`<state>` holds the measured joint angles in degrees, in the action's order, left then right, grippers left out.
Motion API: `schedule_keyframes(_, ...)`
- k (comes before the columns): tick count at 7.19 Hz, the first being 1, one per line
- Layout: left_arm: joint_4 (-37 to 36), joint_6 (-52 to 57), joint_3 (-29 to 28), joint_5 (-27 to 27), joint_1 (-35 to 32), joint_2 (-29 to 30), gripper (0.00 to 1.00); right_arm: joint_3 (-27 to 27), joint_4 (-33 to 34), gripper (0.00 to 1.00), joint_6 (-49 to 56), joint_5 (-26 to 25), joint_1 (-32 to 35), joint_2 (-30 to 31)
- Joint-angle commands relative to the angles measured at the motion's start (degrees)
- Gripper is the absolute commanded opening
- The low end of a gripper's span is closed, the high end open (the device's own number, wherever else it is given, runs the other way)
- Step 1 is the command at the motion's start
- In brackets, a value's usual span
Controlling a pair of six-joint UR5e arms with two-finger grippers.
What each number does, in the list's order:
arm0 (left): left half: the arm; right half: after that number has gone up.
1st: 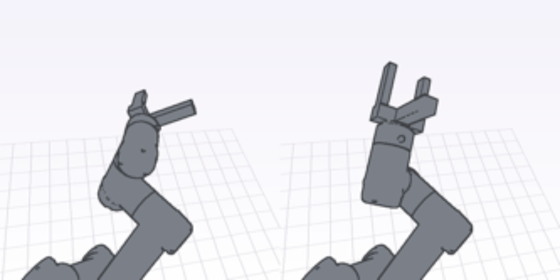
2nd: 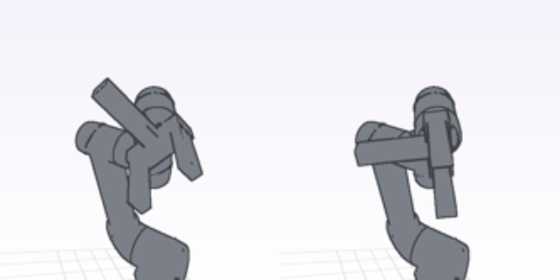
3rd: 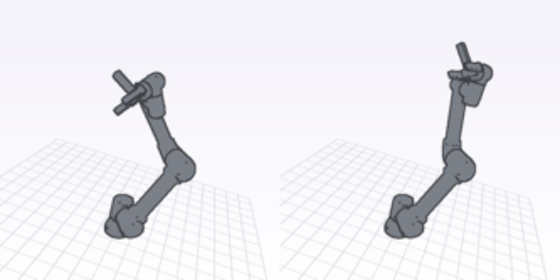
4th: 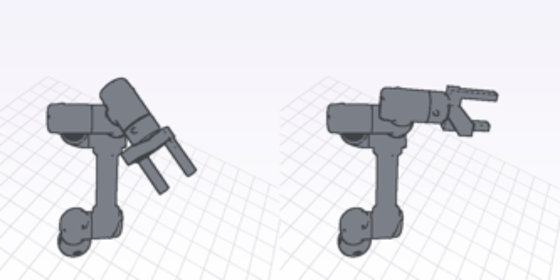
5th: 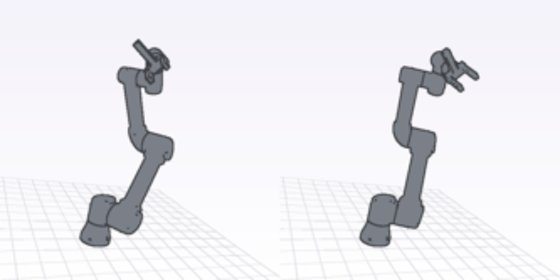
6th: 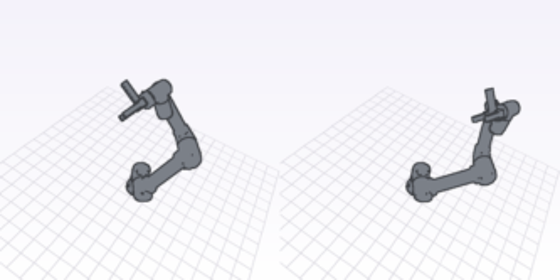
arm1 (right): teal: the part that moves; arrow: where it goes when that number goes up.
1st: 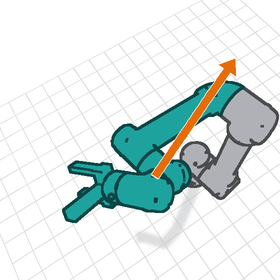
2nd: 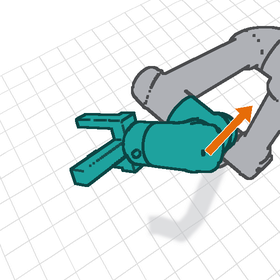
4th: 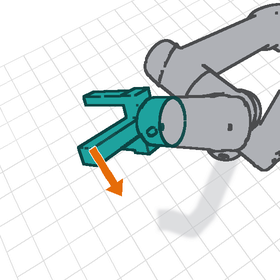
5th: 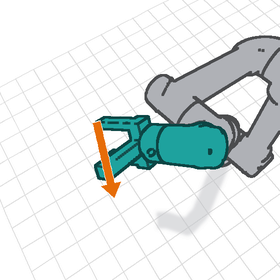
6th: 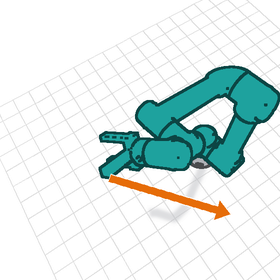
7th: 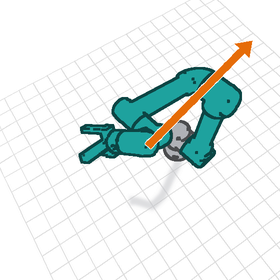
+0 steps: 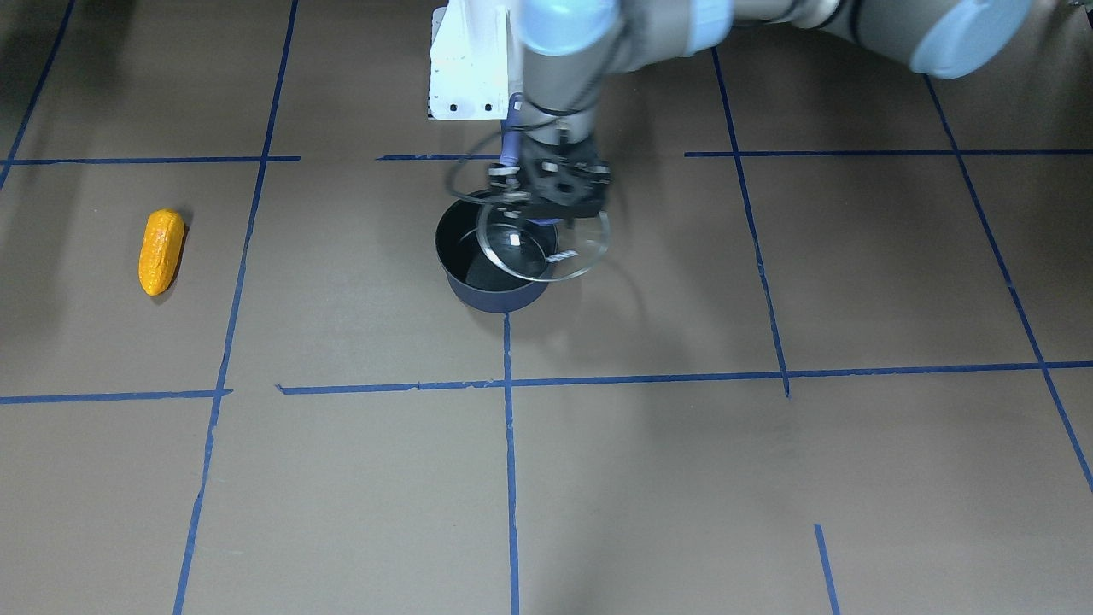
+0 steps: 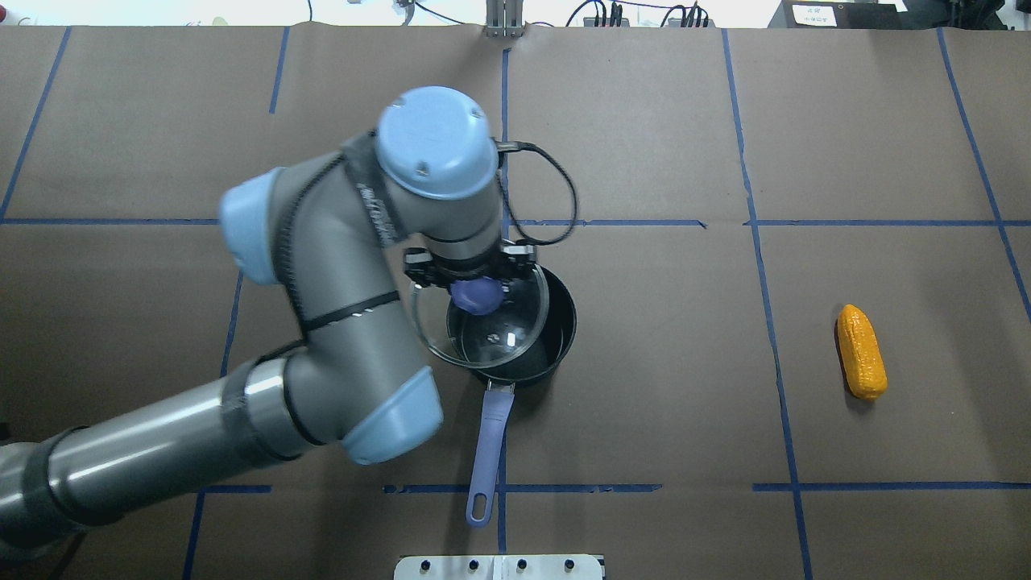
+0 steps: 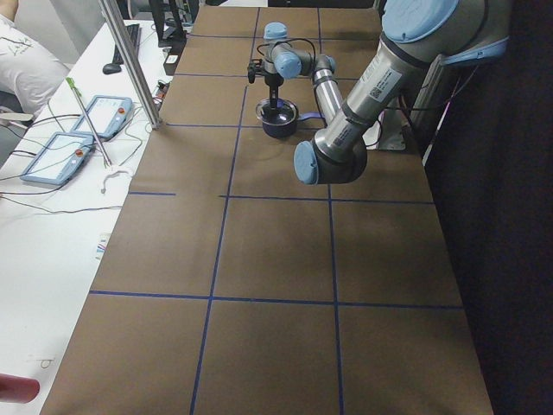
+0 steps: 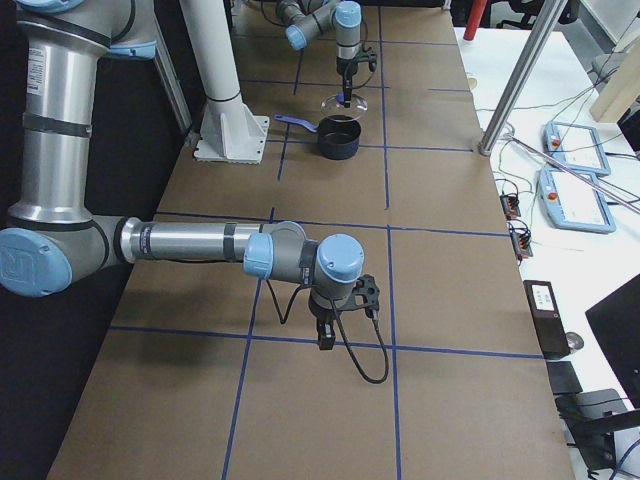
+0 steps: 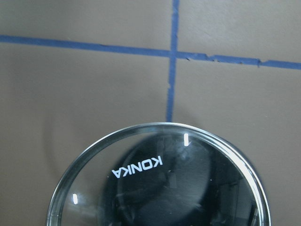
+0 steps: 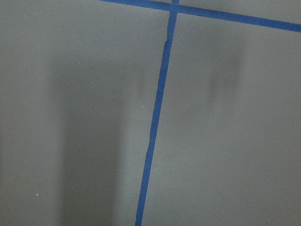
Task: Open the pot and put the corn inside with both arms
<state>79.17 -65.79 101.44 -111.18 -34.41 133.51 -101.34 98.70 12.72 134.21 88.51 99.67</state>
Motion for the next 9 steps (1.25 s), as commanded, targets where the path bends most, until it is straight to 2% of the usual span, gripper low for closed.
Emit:
schedule_keyframes(1,0.8,12.8,5.3,-0.7,-3.9,-10.9,0.01,0.0,0.0,1.00,-0.1,0.0,0.0,0.0)
schedule_keyframes(2,3.8,13.1,4.5,-0.7,-3.6,-13.6,0.02,-0.1,0.0,1.00,-0.1,0.1,0.0,0.0)
schedule_keyframes(4,15.9,12.3,-2.8,-0.7,-2.2,-15.7,0.03,-0.1,0.0,1.00,-0.1,0.0,0.0,-0.1)
schedule_keyframes(5,16.9,12.4,-4.5,-0.7,-0.8,-15.7,0.05,-0.1,0.0,1.00,-0.1,0.0,0.0,-0.1)
schedule_keyframes(6,16.9,12.4,-4.7,-0.7,-0.6,-15.7,0.18,0.0,0.0,1.00,-0.1,0.0,0.0,-0.1)
schedule_keyframes(7,16.9,12.7,-4.7,-0.7,-0.6,-15.6,0.95,-0.1,0.0,1.00,-0.1,0.0,0.0,-0.3)
schedule_keyframes(8,16.7,12.5,-4.5,-0.6,-0.6,-15.8,1.00,0.0,0.0,1.00,0.0,0.0,0.0,-0.6)
schedule_keyframes(9,16.5,12.8,-3.5,-0.6,-0.7,-15.8,1.00,-0.2,-0.1,1.00,0.0,0.1,0.0,-1.3)
